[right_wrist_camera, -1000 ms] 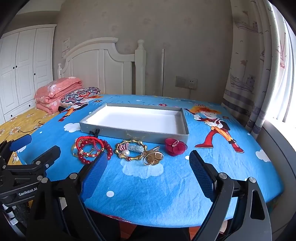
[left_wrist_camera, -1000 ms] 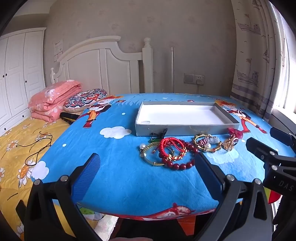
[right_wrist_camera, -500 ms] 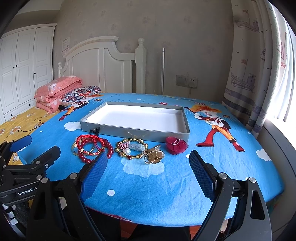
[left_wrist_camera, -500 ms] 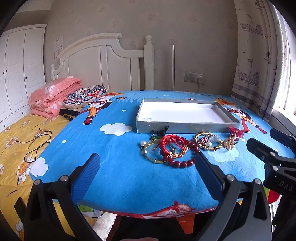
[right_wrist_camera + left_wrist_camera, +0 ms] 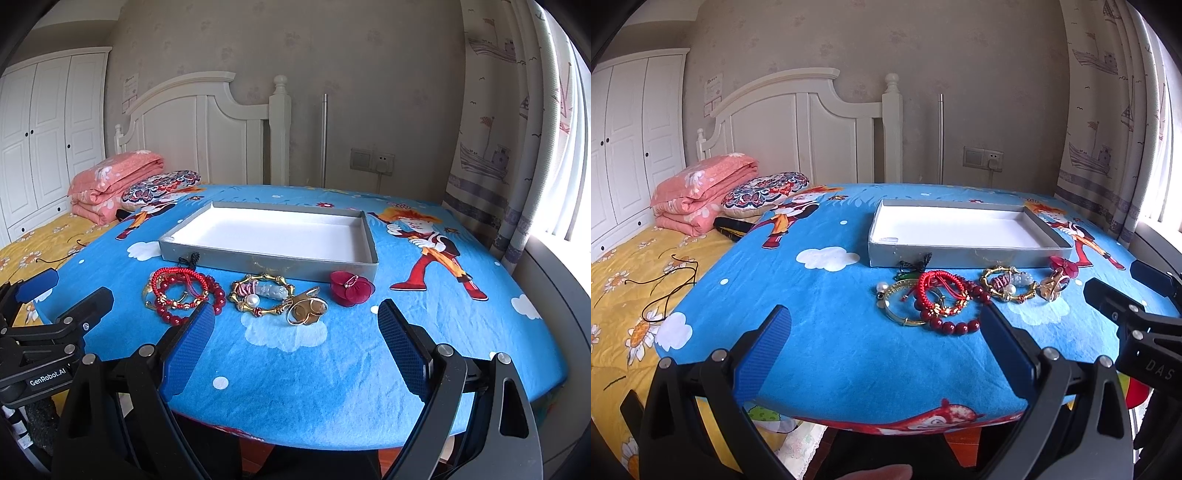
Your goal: Organize jewelry
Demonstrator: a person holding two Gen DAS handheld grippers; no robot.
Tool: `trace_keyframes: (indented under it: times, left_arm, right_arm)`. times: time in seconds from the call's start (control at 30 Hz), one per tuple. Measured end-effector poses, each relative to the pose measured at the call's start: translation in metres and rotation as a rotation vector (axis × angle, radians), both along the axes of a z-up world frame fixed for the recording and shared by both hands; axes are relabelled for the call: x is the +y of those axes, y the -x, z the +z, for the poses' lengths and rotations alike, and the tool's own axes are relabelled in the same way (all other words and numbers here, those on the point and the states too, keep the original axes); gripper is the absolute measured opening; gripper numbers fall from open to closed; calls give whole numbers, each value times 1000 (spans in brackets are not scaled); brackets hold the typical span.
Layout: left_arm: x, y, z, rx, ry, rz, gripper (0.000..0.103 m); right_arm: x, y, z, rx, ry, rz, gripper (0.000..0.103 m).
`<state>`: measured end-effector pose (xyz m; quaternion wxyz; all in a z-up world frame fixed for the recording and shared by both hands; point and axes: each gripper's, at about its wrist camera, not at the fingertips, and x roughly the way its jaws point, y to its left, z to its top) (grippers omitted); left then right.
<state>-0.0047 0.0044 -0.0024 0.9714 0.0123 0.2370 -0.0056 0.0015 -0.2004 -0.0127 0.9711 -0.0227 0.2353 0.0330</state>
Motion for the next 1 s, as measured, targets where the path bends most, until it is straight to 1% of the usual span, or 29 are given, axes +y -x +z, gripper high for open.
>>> trace_keyframes:
  times: [0.5,1.0]
  left_arm:
    - [3,-1,-3,26,15,-4,98]
    - [5,-2,-4,36,24,-6,98]
  right_arm:
    - [-3,1,0,5,-1,-13,84]
    - [-3,2,0,7,-1,-12,84]
